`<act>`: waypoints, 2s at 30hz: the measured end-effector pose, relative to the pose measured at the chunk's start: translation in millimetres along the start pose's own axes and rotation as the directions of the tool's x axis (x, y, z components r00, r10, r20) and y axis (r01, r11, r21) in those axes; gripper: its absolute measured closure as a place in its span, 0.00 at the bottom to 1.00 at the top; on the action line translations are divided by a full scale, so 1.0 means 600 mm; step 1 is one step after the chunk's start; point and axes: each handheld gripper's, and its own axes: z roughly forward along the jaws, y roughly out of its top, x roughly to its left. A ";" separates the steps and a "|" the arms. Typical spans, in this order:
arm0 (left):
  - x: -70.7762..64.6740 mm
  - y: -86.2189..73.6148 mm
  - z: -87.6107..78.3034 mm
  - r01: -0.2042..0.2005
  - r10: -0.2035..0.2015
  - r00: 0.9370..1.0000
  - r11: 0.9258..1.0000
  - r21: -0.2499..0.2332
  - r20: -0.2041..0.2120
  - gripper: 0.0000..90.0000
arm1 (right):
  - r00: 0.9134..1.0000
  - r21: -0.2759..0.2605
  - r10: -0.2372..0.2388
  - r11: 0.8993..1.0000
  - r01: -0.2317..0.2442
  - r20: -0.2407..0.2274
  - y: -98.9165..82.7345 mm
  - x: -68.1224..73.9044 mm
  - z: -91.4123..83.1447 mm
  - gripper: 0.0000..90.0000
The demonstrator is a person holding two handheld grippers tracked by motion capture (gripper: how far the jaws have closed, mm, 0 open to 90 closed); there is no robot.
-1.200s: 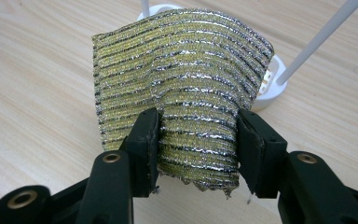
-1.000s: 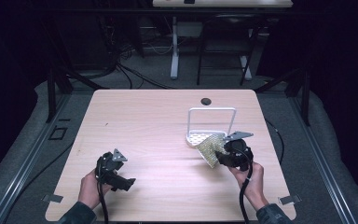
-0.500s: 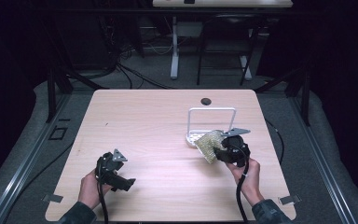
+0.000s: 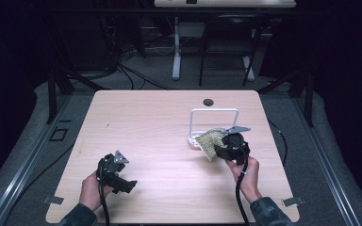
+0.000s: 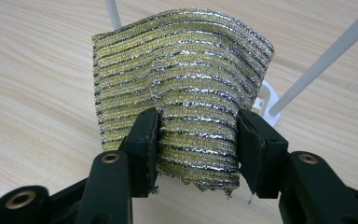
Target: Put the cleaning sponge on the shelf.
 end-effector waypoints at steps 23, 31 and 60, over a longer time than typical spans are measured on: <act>-0.002 0.000 -0.002 0.002 -0.002 1.000 1.000 -0.010 -0.003 0.01 | 0.995 0.007 0.086 0.996 -0.086 0.056 0.022 0.002 0.053 0.56; 0.000 0.000 -0.005 0.007 -0.007 1.000 1.000 -0.019 -0.012 0.01 | 0.988 0.004 0.129 0.991 -0.130 0.080 0.030 0.010 0.069 0.56; -0.001 -0.001 -0.005 -0.003 0.003 1.000 1.000 -0.012 -0.003 0.01 | 0.978 0.012 0.147 0.989 -0.150 0.150 0.041 0.016 0.101 0.53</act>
